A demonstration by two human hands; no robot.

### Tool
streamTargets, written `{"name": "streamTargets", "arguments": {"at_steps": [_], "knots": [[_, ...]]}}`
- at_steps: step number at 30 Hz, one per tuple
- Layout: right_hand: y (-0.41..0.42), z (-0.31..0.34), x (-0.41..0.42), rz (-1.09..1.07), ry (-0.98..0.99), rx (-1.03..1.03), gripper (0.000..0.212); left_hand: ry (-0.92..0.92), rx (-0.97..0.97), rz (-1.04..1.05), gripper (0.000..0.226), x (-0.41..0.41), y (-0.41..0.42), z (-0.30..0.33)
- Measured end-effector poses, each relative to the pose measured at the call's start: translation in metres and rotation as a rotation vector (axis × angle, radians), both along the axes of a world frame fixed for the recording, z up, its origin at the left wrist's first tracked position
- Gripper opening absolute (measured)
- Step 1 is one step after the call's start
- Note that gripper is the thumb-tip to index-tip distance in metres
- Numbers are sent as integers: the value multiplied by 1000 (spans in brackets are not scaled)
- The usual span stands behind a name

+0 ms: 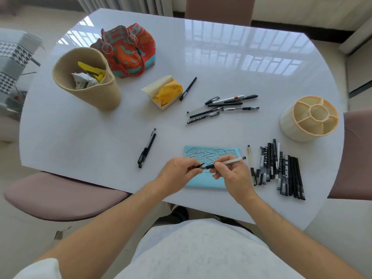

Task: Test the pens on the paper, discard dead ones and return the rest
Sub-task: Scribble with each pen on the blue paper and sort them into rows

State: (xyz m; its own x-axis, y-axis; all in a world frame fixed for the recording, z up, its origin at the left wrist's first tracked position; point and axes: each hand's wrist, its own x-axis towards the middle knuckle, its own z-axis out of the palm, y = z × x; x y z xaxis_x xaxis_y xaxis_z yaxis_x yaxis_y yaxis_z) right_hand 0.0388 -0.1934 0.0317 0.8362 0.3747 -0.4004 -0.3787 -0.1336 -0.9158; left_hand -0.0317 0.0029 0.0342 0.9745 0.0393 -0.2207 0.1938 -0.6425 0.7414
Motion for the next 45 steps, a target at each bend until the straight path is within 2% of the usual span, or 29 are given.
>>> {"name": "streamTargets", "arguments": {"at_steps": [3,8,12,20,25,27,30,35,41,45], "knots": [[11,7,8,-56,4,17,10,19,44,23,15,-4,15,1],[36,9,3,100,51,19,13,1,83,10,15,-11,27,4],[52,5,-2,100,125,43,6,-24,103,20,16,-18,36,9],[92,-12,-22,113,91,-13,7,-22,178,97,17,-37,57,6],[126,-21,3,366,63,-124,8,33,185,227,13,-45,92,-7],[132,-27,29,372,-16,-238,7,91,194,373,14,-48,114,-16],[128,-38,81,280,-300,-518,10,150,249,561,15,-57,149,-35],[116,-54,146,422,-663,-874,28,246,307,648,18,-61,178,-62],[110,-65,173,682,-877,-1125,34,325,281,627,15,-58,179,-74],[107,-63,167,800,-862,-1154,31,320,287,626,25,-57,172,-71]]}}
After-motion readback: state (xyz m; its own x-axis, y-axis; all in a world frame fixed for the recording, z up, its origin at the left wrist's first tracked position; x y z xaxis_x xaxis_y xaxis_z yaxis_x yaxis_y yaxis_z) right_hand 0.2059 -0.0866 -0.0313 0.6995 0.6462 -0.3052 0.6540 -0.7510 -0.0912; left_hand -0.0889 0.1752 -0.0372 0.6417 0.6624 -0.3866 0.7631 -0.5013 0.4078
